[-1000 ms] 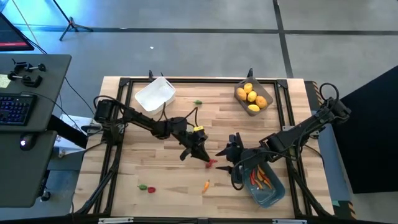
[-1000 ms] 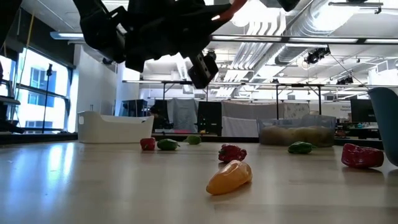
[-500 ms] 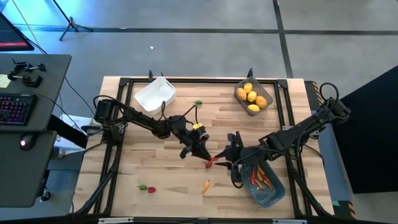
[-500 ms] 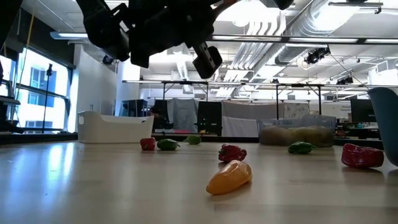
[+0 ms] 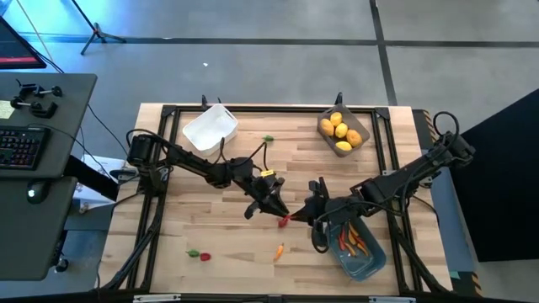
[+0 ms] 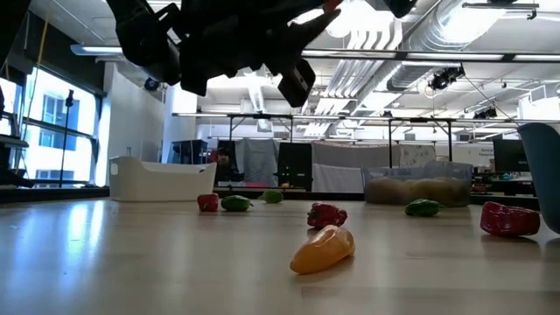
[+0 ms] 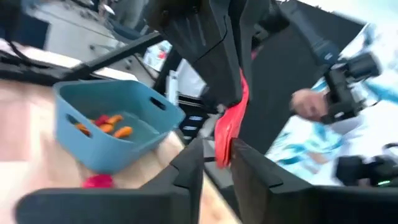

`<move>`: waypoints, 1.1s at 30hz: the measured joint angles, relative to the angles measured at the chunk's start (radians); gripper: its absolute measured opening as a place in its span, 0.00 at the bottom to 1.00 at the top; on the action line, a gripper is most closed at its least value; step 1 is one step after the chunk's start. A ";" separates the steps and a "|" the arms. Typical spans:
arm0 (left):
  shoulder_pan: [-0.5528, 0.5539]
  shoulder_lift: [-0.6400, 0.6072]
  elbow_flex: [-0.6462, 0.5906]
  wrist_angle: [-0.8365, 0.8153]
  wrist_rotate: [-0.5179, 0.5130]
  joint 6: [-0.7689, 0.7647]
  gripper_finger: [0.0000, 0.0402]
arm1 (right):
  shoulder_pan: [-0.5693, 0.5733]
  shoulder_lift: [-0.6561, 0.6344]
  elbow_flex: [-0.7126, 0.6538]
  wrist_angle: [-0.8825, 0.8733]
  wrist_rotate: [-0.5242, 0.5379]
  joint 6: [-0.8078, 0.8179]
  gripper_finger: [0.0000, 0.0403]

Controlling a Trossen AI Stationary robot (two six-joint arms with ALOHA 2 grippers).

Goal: Sort produce into baskets
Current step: Put the orange chili pepper into the blue bin

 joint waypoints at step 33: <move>-0.161 0.000 -0.212 0.025 -0.380 0.388 0.27 | 0.247 -0.046 -0.190 -0.515 -0.397 1.100 0.06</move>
